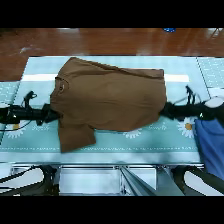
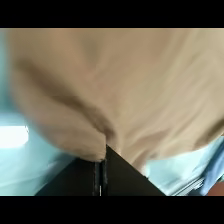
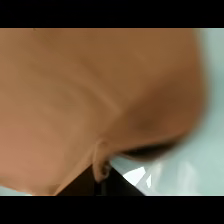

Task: Fold the shirts.

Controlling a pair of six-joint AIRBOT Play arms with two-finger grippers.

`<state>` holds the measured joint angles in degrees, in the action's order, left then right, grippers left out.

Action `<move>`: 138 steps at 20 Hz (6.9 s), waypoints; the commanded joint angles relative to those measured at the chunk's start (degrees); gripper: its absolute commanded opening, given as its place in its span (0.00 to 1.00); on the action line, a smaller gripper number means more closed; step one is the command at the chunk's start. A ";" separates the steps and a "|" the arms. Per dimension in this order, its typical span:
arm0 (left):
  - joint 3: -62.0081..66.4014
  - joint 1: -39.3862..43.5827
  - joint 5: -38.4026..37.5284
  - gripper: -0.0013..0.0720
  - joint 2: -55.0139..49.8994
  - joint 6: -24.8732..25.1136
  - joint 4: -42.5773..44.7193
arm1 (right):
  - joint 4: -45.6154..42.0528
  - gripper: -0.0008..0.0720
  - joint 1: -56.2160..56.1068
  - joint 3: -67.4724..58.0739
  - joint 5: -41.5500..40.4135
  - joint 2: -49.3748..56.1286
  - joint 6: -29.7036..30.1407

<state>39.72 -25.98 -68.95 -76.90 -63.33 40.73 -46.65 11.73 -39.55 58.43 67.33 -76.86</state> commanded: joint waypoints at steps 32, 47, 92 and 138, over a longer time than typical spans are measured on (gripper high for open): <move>47.50 25.75 -8.81 0.04 31.61 -27.82 57.79 | -20.13 0.04 4.11 -49.40 21.86 -22.62 -6.40; 63.93 25.40 13.88 0.04 -29.99 -41.97 40.26 | 0.68 0.04 4.11 -56.78 -1.29 35.69 1.51; -5.90 -7.98 -0.94 0.71 13.60 -6.25 2.40 | -6.64 0.58 23.15 -4.15 4.37 -1.75 3.74; 10.43 10.49 3.56 0.04 1.62 -6.51 0.81 | -0.48 0.04 11.43 -20.35 11.58 14.43 3.45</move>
<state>42.44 -14.98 -63.51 -73.69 -68.25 42.24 -48.12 24.73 -54.08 69.32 80.88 -73.89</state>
